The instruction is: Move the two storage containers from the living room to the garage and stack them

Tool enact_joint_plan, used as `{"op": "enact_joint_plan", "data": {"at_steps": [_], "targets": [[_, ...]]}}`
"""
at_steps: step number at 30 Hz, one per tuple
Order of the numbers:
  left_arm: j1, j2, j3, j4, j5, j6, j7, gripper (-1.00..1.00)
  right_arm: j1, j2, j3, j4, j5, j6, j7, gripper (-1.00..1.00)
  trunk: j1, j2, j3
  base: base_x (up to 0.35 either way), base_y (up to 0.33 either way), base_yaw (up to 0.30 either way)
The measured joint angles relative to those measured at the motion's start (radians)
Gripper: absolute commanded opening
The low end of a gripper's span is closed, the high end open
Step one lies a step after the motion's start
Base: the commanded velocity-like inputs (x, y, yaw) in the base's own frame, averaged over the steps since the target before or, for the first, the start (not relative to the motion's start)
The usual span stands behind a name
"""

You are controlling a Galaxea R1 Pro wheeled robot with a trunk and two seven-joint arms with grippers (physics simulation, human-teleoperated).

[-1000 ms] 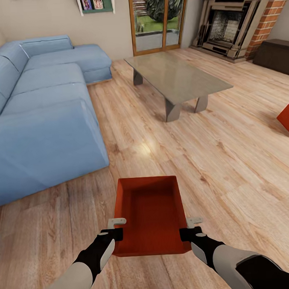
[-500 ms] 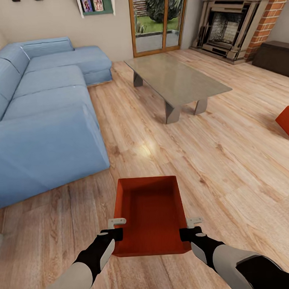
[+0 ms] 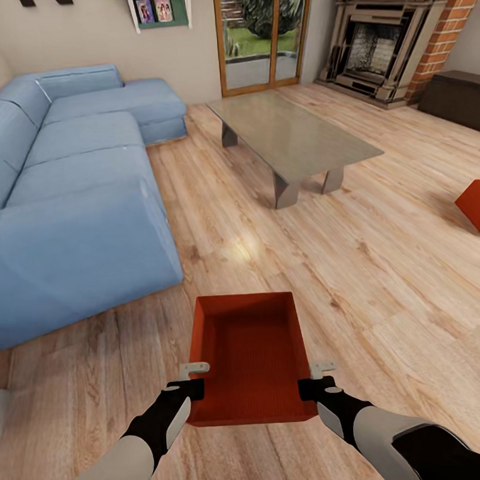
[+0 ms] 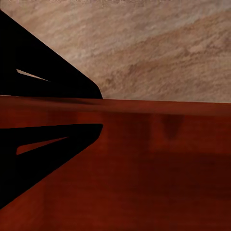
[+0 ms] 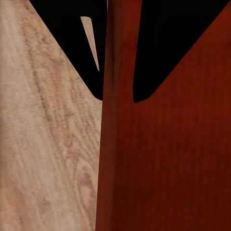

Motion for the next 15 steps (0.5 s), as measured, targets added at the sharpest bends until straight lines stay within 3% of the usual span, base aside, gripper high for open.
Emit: {"op": "enact_joint_plan", "data": {"at_steps": [15], "targets": [[0.000, -0.001, -0.002, 0.000, -0.002, 0.000, 0.000, -1.00, 0.000, -0.003, -0.002, -0.001, 0.002, 0.000, 0.003, -1.00, -0.058, 0.105, 0.047, 0.000, 0.000, 0.000]]}}
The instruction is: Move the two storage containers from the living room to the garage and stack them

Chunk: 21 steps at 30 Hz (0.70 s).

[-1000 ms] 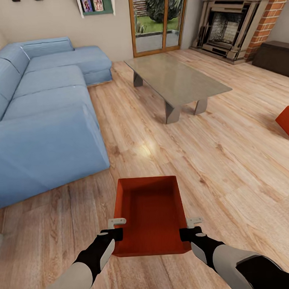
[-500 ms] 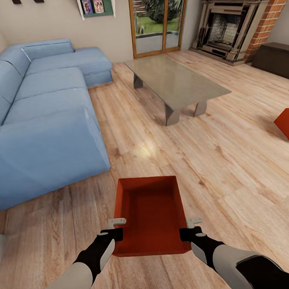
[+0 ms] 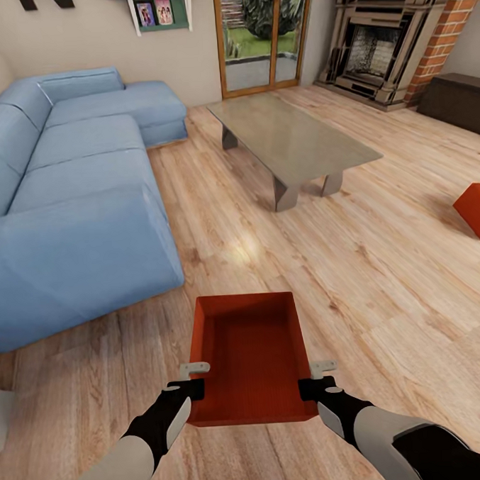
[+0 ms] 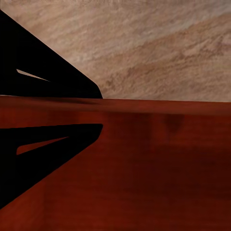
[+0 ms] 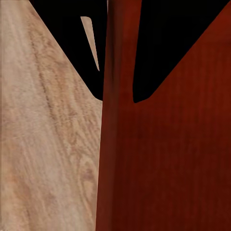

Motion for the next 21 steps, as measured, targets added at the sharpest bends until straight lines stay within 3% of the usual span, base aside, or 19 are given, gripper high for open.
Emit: {"op": "enact_joint_plan", "data": {"at_steps": [21], "targets": [[0.000, 0.001, -0.001, 0.000, 0.003, 0.000, 0.000, -1.00, 0.000, 0.001, -0.004, -0.001, 0.006, 0.002, -0.003, -1.00, -0.081, 0.147, 0.066, 0.000, 0.000, 0.000]]}}
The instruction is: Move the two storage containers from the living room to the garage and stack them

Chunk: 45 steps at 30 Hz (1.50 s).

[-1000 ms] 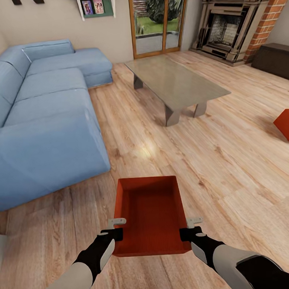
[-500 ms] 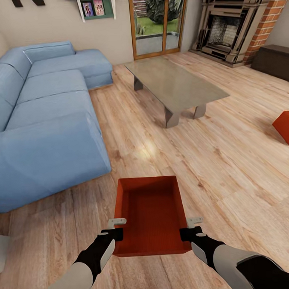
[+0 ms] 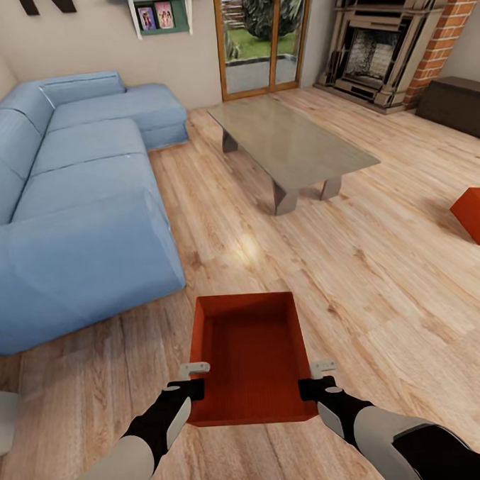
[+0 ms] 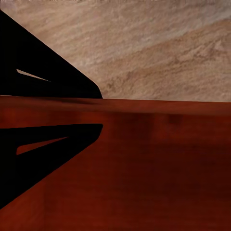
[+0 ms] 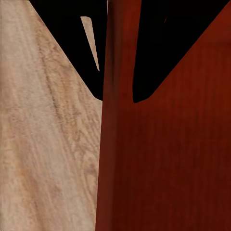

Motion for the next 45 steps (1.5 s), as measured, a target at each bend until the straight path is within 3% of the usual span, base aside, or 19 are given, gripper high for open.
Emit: {"op": "enact_joint_plan", "data": {"at_steps": [31, 45], "targets": [[0.000, 0.002, 0.005, -0.001, -0.003, 0.001, 0.000, -1.00, 0.000, 0.005, 0.010, 0.001, -0.009, -0.002, -0.008, -1.00, -0.119, 0.217, 0.097, 0.000, 0.000, 0.000], [0.000, 0.002, 0.004, 0.000, 0.000, 0.001, 0.001, -1.00, 0.000, 0.005, 0.010, -0.001, -0.007, 0.003, -0.009, -1.00, -0.173, 0.315, 0.160, 0.000, 0.000, 0.000]]}}
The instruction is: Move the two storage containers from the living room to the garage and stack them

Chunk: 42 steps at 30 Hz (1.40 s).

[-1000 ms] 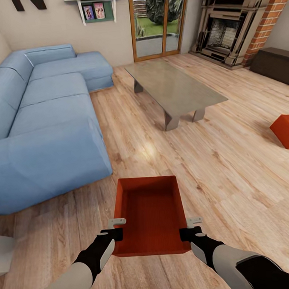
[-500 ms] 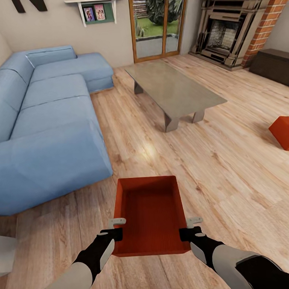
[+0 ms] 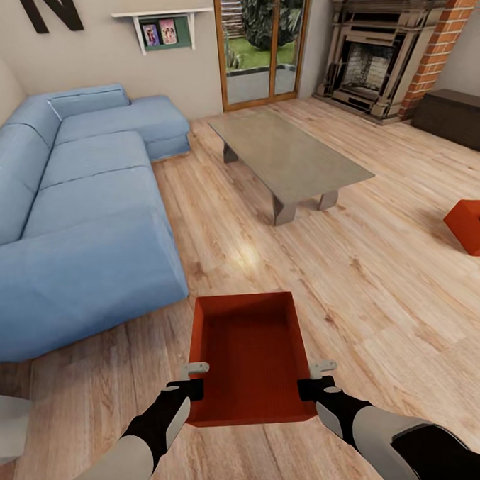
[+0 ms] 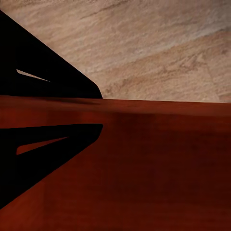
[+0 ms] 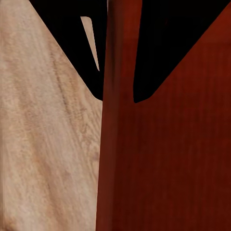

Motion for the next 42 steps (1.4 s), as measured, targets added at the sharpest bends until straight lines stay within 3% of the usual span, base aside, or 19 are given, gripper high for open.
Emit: {"op": "enact_joint_plan", "data": {"at_steps": [42], "targets": [[0.000, 0.000, 0.000, 0.004, 0.002, -0.001, 0.000, -1.00, 0.000, 0.000, 0.002, 0.000, 0.000, 0.005, 0.000, -1.00, -0.157, 0.287, 0.194, 0.000, 0.000, 0.000]]}}
